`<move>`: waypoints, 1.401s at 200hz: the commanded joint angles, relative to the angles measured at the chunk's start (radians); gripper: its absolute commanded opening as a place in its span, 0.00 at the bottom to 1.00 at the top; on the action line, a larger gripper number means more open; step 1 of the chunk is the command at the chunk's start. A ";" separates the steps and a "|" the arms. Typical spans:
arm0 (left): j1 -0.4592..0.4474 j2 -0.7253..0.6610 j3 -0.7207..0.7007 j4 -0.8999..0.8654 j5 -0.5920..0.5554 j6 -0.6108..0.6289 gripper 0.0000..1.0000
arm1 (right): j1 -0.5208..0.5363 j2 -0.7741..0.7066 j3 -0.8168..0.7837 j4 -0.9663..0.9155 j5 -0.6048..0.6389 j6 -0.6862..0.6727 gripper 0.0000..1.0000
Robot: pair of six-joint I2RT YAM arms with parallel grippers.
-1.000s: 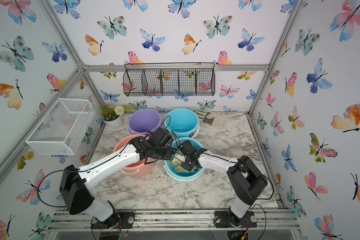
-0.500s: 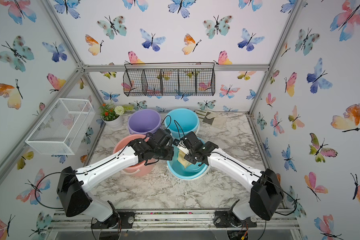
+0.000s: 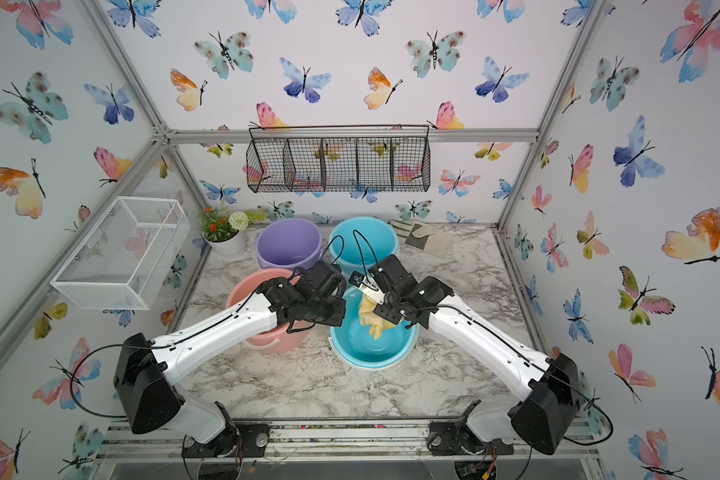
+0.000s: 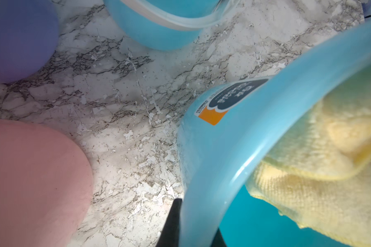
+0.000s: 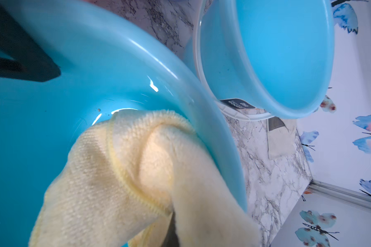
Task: Wipe the inside of the bucket with a cloth
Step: Wipe the dirt from the inside of the bucket.
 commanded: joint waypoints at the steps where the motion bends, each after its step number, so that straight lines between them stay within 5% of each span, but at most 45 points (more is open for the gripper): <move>1: -0.006 -0.007 0.018 -0.055 0.011 0.026 0.00 | -0.005 0.014 0.009 -0.071 0.075 -0.022 0.02; 46: -0.005 -0.013 0.040 -0.057 0.015 0.027 0.00 | -0.004 0.031 -0.058 -0.102 0.094 -0.091 0.02; 133: -0.006 -0.038 0.057 -0.032 0.063 0.019 0.00 | 0.009 0.125 -0.287 0.126 0.025 -0.139 0.02; 215: -0.009 -0.065 0.039 -0.006 0.083 0.022 0.00 | 0.009 0.386 -0.269 0.212 -0.060 -0.093 0.02; 280: -0.010 -0.073 0.012 -0.009 0.035 0.020 0.00 | 0.009 0.331 -0.224 0.139 -0.161 -0.041 0.02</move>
